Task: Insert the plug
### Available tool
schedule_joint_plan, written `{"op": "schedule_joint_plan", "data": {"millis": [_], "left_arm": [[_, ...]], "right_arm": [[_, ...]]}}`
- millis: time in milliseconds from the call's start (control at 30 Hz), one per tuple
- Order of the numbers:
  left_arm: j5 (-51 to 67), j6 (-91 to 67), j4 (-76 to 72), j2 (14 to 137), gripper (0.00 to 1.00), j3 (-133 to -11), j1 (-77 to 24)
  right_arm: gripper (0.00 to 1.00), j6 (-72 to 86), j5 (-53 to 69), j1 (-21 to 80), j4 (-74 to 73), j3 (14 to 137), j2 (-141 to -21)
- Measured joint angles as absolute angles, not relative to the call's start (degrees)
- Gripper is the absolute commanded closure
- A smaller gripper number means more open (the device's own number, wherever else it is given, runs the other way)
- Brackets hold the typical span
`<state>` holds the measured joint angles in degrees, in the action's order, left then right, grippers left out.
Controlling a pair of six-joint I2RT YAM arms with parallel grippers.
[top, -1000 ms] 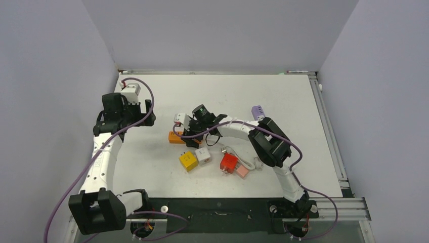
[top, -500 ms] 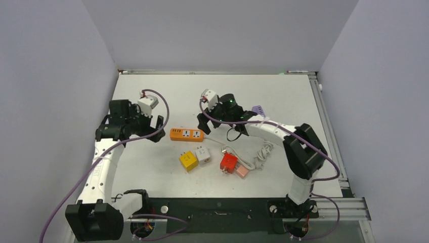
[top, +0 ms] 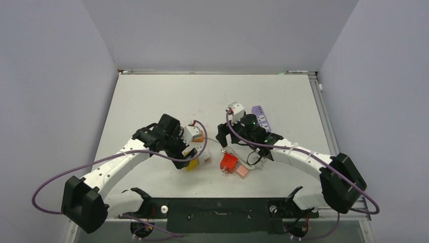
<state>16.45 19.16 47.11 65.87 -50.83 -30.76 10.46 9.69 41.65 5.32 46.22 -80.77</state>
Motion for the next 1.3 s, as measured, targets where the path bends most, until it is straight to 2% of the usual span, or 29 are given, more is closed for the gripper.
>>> {"op": "schedule_joint_plan", "data": {"millis": [233,433,500,633,900,967,1000,1300], "left_arm": [[7.66,18.15,44.03,72.42,0.04,-49.15,-39.00],[2.07,18.15,41.56,77.67,0.03,-48.86,-41.50],[0.69,18.15,40.80,78.52,0.00,-48.86,-41.47],[-0.25,18.06,39.64,78.78,0.21,-48.86,-41.50],[0.25,17.23,39.11,78.89,0.87,-48.90,-41.45],[0.58,17.50,39.38,78.89,0.97,-49.01,-41.15],[1.02,17.69,39.81,78.89,1.00,-49.21,-40.91],[12.29,23.03,53.43,76.01,1.00,-60.27,-28.49]], "right_arm": [[0.10,15.18,4.80,41.52,3.70,40.16,-68.23],[0.10,17.23,3.14,41.06,3.29,38.89,-64.42],[0.10,17.54,3.11,40.82,3.16,38.63,-64.16],[0.10,18.09,3.18,40.47,2.90,38.46,-64.16],[0.02,18.68,4.12,40.42,2.94,38.44,-64.16],[0.02,18.63,4.97,40.42,3.01,38.35,-64.16],[0.02,18.55,5.56,40.42,3.20,38.22,-64.12],[0.10,10.98,15.53,41.87,4.27,38.30,-61.87]]}}
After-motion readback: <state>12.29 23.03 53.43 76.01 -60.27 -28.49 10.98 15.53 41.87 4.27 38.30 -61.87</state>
